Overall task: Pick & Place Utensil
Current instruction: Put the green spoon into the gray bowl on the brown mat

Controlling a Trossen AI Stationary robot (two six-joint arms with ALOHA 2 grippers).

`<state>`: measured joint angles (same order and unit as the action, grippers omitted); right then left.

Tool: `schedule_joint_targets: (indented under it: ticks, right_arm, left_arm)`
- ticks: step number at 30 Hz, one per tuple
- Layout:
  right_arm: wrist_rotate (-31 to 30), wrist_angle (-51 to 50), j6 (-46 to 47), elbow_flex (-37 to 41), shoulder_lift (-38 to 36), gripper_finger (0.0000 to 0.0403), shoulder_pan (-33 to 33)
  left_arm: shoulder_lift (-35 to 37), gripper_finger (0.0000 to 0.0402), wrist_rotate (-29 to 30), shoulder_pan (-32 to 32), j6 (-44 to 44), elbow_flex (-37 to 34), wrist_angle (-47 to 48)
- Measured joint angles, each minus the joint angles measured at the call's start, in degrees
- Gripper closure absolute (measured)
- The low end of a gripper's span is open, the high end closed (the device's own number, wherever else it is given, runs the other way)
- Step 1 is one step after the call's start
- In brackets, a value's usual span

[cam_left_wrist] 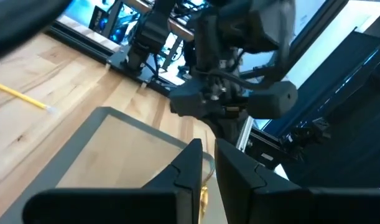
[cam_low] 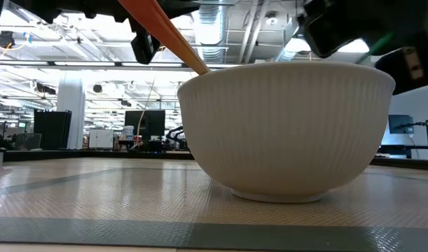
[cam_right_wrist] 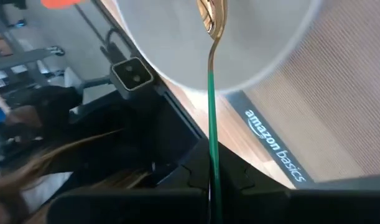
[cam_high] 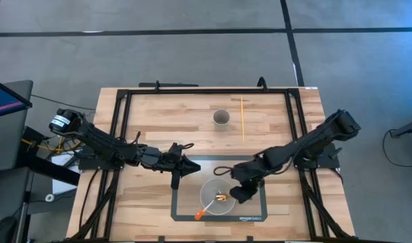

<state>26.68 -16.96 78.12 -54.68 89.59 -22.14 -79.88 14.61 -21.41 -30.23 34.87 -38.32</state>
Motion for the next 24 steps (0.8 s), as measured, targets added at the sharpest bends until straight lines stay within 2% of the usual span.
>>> schedule_joint_targets:
  ticks: [3, 9, 19, 24]
  right_arm:
    - [1.85, 2.82, -0.04, -0.02, 0.91, 0.0403, 2.01]
    - [2.21, 2.01, -0.01, 0.00, 0.89, 0.0403, 4.99]
    - [4.11, 3.31, 1.04, 0.00, 5.33, 0.0403, 5.47]
    - [3.78, 3.85, 0.12, 0.00, 5.31, 0.0403, 5.80]
  left_arm:
    - [0.00, 0.0357, 0.02, -0.51, 0.00, 0.00, 0.30]
    - [0.00, 0.0357, 0.07, -1.50, 0.00, 0.00, 1.01]
    - [0.00, 0.0357, 0.11, -1.95, 0.00, 0.00, 1.04]
    - [0.00, 0.0357, 0.11, -1.97, 0.00, 0.00, 1.28]
